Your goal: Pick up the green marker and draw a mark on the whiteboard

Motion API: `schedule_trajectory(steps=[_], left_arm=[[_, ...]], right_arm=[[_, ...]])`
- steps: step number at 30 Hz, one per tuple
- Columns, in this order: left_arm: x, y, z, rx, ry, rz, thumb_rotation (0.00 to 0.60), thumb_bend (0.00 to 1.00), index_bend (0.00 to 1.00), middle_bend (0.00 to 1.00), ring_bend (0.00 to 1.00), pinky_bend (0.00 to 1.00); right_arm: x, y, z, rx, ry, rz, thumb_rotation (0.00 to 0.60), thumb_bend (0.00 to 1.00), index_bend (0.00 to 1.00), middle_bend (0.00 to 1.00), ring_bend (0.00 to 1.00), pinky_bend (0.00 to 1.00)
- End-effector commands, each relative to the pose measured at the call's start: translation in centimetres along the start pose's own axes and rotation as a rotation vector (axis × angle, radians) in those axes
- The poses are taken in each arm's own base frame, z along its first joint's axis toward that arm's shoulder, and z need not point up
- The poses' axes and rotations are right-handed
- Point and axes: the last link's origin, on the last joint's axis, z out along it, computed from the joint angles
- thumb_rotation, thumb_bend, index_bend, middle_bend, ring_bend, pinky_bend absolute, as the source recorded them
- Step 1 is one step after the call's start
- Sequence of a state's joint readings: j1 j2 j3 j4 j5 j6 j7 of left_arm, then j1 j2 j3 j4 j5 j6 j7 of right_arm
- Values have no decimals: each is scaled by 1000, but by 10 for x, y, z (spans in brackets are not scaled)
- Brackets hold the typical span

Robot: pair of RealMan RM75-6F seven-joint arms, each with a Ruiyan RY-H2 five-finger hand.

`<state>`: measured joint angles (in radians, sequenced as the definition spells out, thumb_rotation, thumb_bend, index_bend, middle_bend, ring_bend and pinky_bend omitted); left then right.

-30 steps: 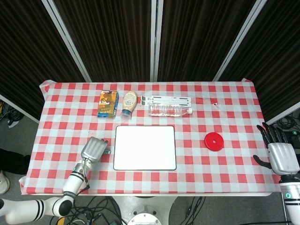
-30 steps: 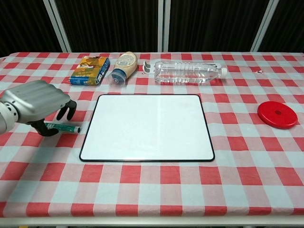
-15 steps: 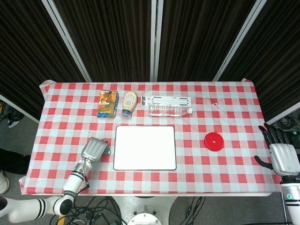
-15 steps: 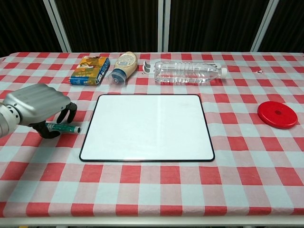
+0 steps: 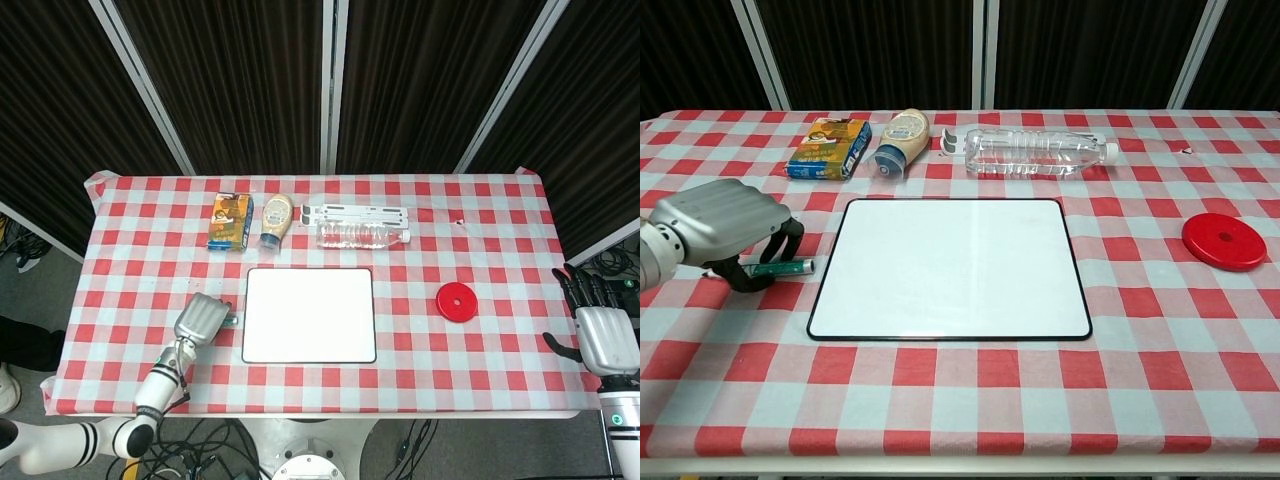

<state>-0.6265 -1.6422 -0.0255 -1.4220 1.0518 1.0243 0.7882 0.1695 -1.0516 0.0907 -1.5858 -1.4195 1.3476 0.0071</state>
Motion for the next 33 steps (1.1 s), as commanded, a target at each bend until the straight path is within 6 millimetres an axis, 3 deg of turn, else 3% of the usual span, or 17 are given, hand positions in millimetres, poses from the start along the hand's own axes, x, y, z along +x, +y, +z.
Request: schedule_trajectory(steps=[1,6,11,18,25,33], left_arm=[[0,0,-1,-6,14,-18,600,360,518,563,817,1000],[9,-4,-4,-21,69,-53,600,382,547,590,819,1000],[40,-3,-7,-71,169,-236,600,394,551,597,819,1000],[76,26,14,-265,330,-534,600,404,551,604,800,999],[83,51,48,-358,335,-648,600,401,550,600,774,978],[80,70,74,-368,317,-688,600,396,550,598,773,960]], right_arm=[[0,0,0,-2,-1,1,600,101,0,28,0,0],[1,0,-2,-3,3,0,600,101,0,28,0,0],[4,-2,-3,3,13,-3,600,101,0,28,0,0],[7,-4,-4,18,9,3,600,101,0,34,0,0],[8,1,-8,-2,5,12,600,101,0,32,0,0],[7,1,-9,1,-6,14,600,101,0,32,0,0]])
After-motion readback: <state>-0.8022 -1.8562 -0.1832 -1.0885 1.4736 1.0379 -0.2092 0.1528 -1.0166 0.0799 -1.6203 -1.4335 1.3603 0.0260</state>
